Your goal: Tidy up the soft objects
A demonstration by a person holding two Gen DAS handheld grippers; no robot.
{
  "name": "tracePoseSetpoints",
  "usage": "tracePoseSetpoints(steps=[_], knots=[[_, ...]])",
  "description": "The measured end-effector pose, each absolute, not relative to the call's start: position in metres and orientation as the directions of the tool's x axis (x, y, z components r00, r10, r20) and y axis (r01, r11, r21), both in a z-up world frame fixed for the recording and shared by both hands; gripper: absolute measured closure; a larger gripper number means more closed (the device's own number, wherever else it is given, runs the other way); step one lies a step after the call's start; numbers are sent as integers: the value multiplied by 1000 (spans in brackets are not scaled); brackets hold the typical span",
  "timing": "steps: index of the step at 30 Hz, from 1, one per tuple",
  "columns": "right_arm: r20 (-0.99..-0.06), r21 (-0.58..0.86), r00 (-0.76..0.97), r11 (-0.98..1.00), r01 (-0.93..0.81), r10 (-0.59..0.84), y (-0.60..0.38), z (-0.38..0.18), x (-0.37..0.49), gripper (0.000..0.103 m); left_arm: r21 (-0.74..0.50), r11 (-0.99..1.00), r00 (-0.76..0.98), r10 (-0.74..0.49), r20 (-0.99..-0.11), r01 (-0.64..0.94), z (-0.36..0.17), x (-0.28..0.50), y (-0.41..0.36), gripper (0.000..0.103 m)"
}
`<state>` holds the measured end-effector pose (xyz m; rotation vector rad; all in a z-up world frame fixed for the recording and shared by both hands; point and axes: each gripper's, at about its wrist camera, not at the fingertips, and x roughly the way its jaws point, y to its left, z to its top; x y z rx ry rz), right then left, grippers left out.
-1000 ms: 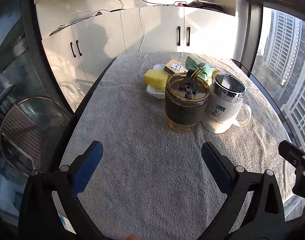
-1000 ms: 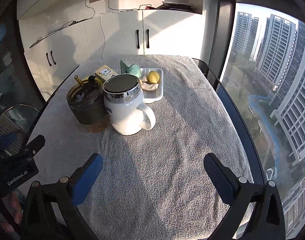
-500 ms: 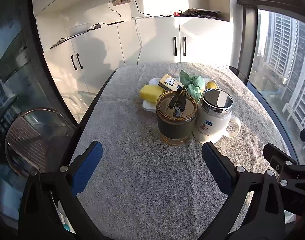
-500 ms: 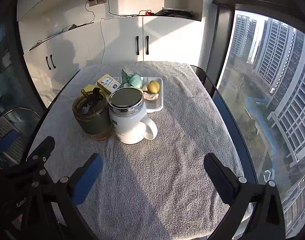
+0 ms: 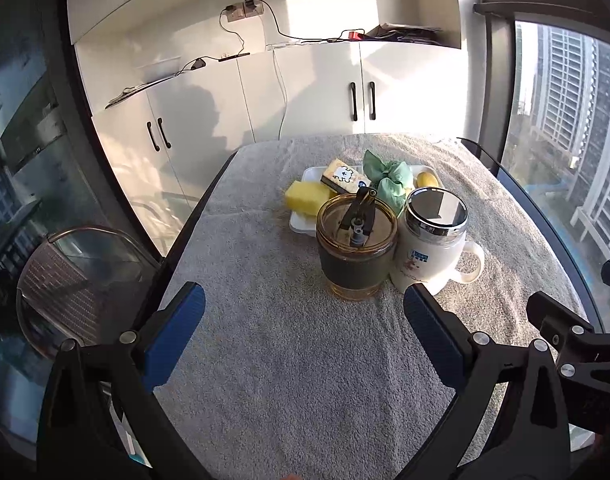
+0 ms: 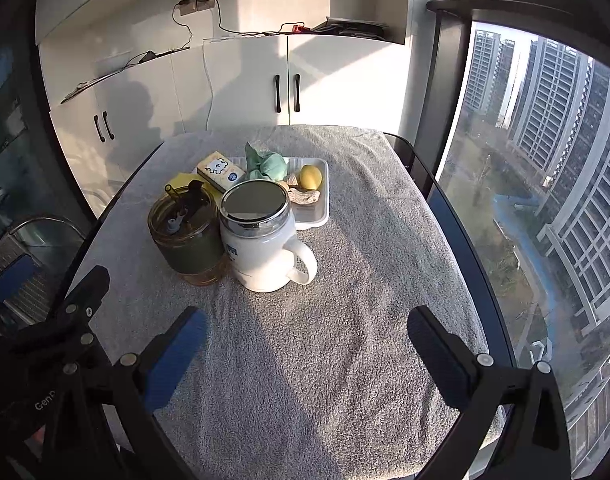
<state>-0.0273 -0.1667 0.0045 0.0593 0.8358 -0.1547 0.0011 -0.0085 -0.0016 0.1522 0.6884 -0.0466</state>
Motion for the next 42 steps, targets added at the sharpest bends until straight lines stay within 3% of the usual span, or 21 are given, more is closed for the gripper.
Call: tracePoseSetpoints(steps=[42], knots=[[-740,-9,664,989,150,-107,-169,2,-25,0,103,989,751,-10,-661,103,-9,5,-10,2]])
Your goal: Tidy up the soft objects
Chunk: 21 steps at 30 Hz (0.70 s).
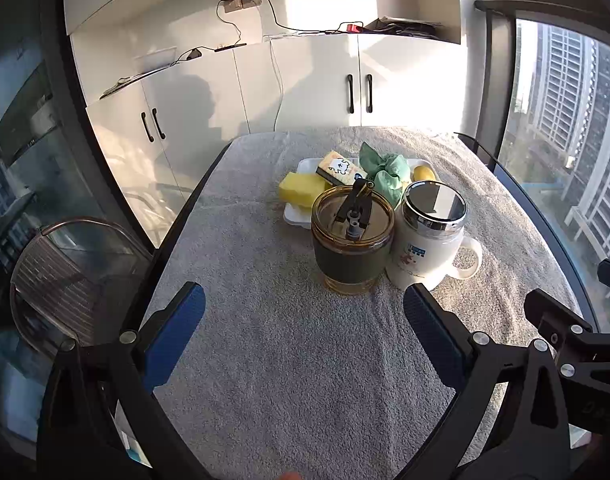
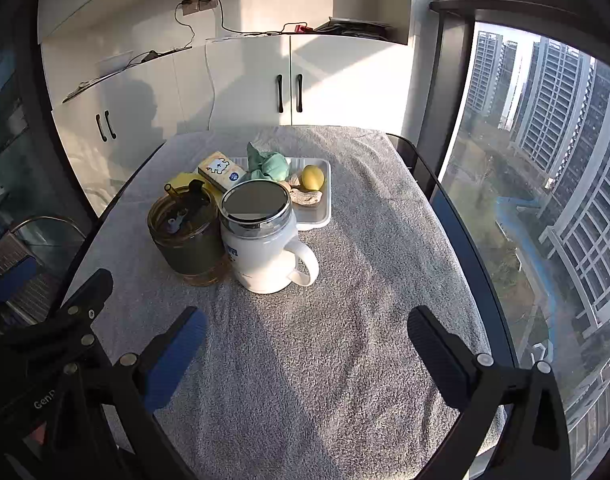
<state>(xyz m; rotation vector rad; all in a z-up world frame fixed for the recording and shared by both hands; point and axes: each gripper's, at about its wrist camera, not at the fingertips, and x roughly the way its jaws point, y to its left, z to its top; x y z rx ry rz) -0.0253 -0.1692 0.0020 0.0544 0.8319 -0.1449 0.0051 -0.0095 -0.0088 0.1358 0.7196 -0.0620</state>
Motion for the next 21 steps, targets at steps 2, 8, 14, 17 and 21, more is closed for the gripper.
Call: tracePoseSetpoints(steps=[2,8,14,17,21], knots=[[-739,-10,665,989,148,-107,-169,2,-25,0,104,989,751,-9,-660,103,-9,5,-10,2],[-738,-11,666,989,146,-107,-170,2,-25,0,102,989,750,-11,-661,104,-9,5,-10,2],[-738,-13,667,989,145,-107,-169,2,-25,0,107,989,751,-7,-660,104,-9,5,-10,2],[-737,-13,668,989,146,-108,-169,2,-25,0,109,989,750,-6,-661,104,-8,5,-10,2],[-738,-13,666,989,146,-108,-169,2,-24,0,113,988,750,-2,-662,102,-8,5,-9,2]])
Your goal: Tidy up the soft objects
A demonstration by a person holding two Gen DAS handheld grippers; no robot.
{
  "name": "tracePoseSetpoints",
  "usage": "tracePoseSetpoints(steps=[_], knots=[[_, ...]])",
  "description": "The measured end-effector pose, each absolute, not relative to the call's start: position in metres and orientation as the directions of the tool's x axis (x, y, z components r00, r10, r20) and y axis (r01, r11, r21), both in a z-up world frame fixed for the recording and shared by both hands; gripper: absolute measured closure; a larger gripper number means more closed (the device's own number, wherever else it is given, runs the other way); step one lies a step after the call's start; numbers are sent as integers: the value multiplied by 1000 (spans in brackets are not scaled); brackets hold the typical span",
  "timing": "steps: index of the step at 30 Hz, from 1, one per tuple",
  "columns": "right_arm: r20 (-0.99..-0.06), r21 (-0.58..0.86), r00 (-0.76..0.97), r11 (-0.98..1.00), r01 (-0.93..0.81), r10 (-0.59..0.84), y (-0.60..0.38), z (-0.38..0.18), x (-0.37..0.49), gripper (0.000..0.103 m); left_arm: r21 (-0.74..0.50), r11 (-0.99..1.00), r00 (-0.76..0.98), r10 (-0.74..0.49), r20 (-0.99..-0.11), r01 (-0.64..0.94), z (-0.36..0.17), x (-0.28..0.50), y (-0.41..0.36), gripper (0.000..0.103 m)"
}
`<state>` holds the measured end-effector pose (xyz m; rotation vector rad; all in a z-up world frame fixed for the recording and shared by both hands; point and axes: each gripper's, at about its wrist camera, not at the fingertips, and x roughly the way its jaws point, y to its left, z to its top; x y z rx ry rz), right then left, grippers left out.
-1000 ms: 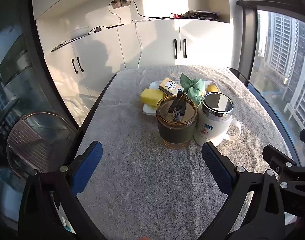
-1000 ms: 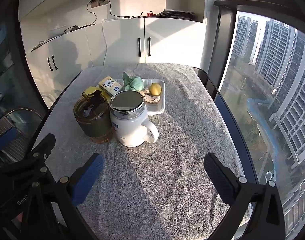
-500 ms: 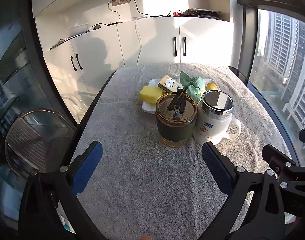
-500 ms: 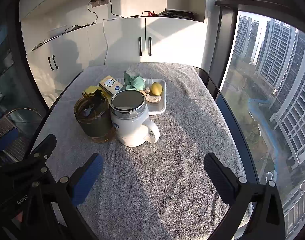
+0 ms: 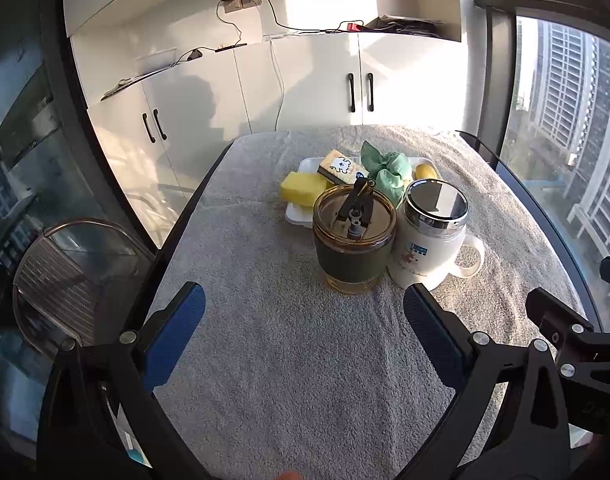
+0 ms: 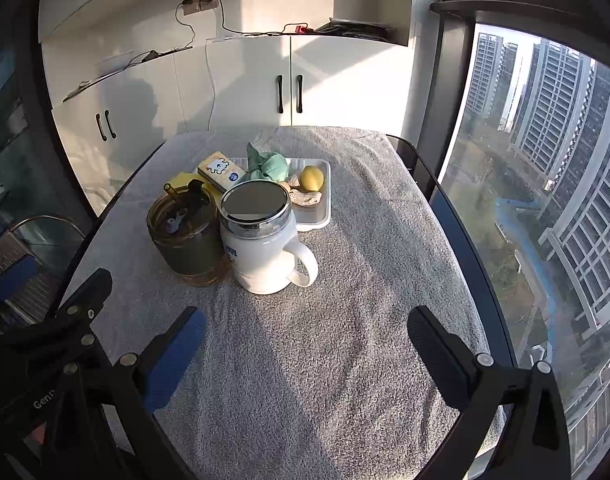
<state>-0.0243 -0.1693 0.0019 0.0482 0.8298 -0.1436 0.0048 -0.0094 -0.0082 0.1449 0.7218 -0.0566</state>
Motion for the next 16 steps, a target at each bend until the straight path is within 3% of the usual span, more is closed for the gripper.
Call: tracePoseSetpoints(steps=[16], knots=[[-737,-21,666,989,146,-114,-169,3,-24,0,128,987,752,8,-659,101,-7,5,-7,2]])
